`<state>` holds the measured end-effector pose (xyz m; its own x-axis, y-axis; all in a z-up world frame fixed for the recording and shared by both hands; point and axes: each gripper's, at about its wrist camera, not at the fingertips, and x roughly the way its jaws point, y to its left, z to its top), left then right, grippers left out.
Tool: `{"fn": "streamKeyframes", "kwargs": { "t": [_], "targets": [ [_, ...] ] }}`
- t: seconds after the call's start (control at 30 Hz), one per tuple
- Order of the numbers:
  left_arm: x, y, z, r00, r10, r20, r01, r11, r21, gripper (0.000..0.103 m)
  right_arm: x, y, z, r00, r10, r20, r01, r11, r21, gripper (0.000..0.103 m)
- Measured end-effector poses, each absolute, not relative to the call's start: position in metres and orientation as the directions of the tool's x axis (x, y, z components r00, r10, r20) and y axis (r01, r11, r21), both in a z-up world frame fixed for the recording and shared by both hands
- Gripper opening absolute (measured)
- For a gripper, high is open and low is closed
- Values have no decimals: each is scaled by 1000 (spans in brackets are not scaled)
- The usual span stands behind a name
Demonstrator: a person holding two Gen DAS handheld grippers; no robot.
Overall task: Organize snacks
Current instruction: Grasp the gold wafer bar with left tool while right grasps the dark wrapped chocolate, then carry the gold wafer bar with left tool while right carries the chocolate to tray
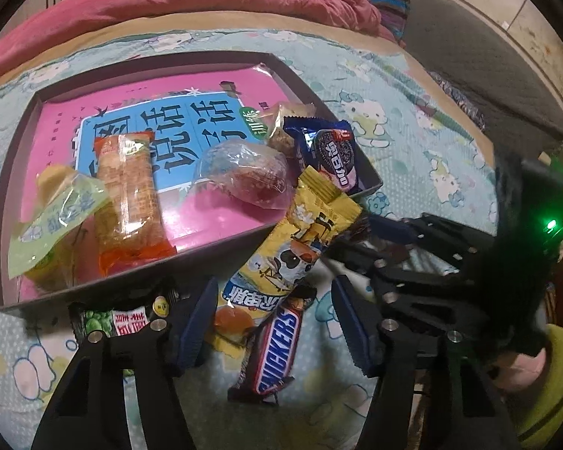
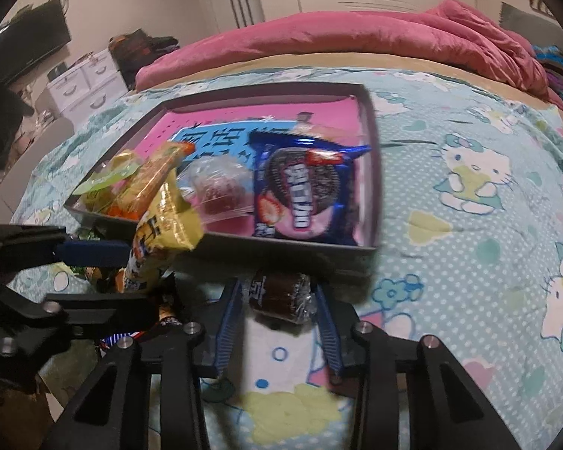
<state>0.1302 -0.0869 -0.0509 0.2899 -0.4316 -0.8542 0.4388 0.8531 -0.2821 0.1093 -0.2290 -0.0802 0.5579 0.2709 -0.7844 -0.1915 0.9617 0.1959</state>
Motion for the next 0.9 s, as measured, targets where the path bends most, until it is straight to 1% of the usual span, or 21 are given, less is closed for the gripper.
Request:
{"fn": "streamKeyframes", "kwargs": {
  "t": [0.07,0.2,0.23,0.33,0.4,0.43,0.7,0.77,0.9],
  "targets": [
    [132,-89,-53,290,-419,-860,442,856,-269,55,109,-236,-79,561,276,-781,-171,961,216,40],
    [139,-89,-56,288,-416,-863,428,862,-273,47,109,-249,-78,563,287,-775,-132,957,259,40],
    [139,-89,-56,288,-414,-863,427,863,-272,44,110,-251,-78,563,290,-774,-125,955,267,40],
    [139,-89,-58,291,-413,-863,424,864,-271,39,109,-255,-79,563,300,-770,-114,951,287,40],
    [138,-88,-57,300,-418,-857,422,864,-274,33,109,-255,-78,564,302,-769,-117,951,288,40],
    [137,-86,-55,308,-425,-851,423,863,-278,27,109,-255,-78,564,307,-766,-121,949,292,40],
    [130,-69,-31,366,-457,-811,402,863,-305,20,104,-250,-70,577,338,-744,-154,939,307,39],
    [129,-62,-24,377,-469,-799,394,862,-320,16,102,-249,-68,582,342,-738,-161,938,308,39],
    [129,-45,-13,414,-458,-787,368,875,-316,16,99,-246,-64,587,348,-731,-171,936,307,39]
  ]
}}
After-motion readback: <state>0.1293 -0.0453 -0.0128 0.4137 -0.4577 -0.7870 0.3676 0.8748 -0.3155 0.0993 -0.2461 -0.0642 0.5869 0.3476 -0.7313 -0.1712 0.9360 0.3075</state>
